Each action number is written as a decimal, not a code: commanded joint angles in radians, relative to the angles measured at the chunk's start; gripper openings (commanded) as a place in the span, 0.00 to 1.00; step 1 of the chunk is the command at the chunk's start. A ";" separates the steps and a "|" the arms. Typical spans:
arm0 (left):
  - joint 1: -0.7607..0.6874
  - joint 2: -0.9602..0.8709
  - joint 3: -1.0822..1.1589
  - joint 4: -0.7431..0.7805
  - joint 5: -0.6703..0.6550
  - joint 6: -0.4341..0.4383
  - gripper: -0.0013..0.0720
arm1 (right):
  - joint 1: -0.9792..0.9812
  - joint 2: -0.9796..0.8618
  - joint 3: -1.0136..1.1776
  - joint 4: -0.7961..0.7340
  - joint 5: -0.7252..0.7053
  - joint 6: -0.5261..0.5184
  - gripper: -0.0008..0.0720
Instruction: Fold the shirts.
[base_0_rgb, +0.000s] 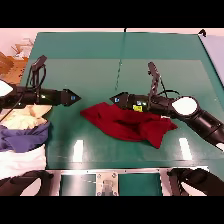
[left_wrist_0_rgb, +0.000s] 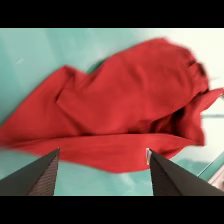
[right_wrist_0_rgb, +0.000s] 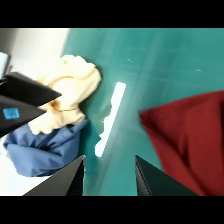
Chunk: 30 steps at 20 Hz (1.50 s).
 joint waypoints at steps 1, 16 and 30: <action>0.000 0.000 -0.033 0.049 0.003 0.003 0.85 | -0.169 0.054 -0.007 -0.040 0.156 0.014 0.52; -0.484 -0.292 -0.356 -0.409 0.507 0.146 0.85 | -1.142 0.074 -0.162 -0.600 0.715 0.201 0.75; -0.457 -0.426 -0.220 -0.479 0.460 0.229 0.04 | -0.996 -0.161 -0.127 -0.504 0.525 0.081 0.03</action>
